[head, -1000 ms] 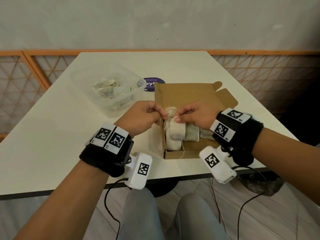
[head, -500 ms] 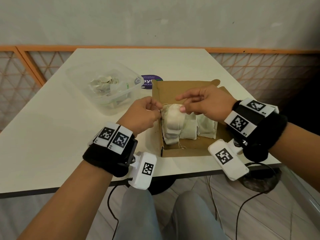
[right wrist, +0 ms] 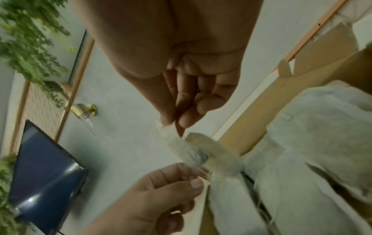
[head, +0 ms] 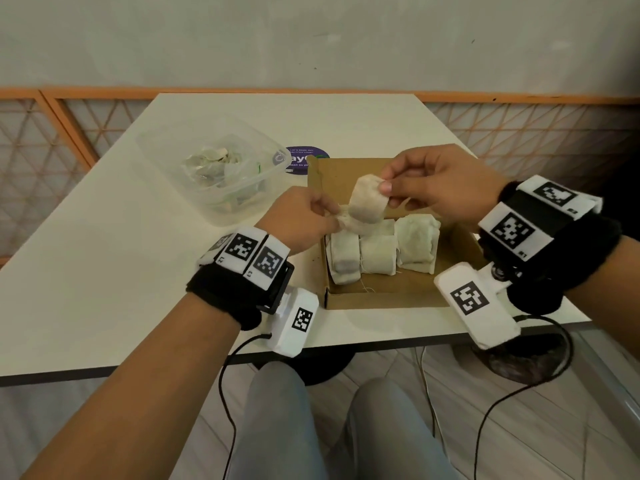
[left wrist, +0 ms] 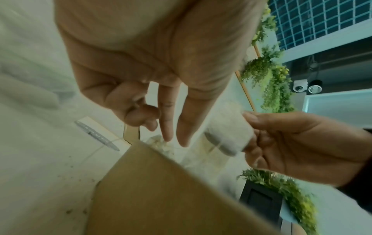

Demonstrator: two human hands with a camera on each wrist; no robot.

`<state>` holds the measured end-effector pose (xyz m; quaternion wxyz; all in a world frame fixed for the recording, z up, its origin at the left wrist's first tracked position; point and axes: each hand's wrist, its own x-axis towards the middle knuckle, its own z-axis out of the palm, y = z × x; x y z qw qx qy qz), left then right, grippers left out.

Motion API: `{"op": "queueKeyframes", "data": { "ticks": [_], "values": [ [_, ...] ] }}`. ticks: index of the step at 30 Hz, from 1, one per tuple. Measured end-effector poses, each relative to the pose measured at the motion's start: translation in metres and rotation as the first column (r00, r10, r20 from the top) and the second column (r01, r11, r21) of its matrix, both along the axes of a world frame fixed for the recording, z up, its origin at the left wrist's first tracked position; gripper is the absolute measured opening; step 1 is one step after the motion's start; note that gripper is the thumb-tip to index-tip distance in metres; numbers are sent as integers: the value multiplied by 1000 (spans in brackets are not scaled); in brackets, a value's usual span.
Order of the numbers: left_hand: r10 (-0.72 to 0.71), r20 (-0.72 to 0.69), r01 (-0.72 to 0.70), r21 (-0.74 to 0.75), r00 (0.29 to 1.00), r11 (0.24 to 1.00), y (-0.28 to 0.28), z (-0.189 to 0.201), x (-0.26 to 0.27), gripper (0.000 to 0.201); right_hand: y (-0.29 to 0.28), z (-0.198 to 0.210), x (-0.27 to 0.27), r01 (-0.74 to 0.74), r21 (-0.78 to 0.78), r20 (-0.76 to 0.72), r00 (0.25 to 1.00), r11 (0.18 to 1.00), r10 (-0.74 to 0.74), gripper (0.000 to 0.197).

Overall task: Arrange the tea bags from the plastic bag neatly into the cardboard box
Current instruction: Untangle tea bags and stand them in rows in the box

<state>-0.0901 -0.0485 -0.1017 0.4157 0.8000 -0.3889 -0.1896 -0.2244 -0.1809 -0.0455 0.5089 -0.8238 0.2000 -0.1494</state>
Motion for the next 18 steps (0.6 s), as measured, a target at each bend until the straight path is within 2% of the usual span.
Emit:
{"op": "queueKeyframes", "data": {
  "ticks": [3, 5, 8, 12, 15, 18],
  "values": [
    [52, -141, -61, -55, 989, 997, 5, 1, -1, 18, 3, 0, -5, -49, 101, -31, 998, 994, 53, 9],
    [43, -174, -57, -76, 984, 995, 12, 1, -4, 22, 7, -6, -6, -87, 151, -87, 991, 985, 101, 10],
    [-77, -237, 44, -141, 968, 989, 25, 4, -10, 39, 11, -14, -5, -119, 199, -128, 981, 973, 146, 11],
    [-277, -291, 235, -173, 916, 956, 32, 2, -12, 52, 13, -13, -1, -113, 235, -98, 985, 965, 140, 10],
    [-329, -260, 302, -139, 908, 943, 28, 0, -10, 42, 14, -8, 2, -125, 239, -76, 986, 963, 147, 8],
    [-275, -249, 242, -157, 929, 958, 21, -2, -10, 25, 12, -3, 6, -103, 217, -49, 992, 971, 116, 8]
  ]
}}
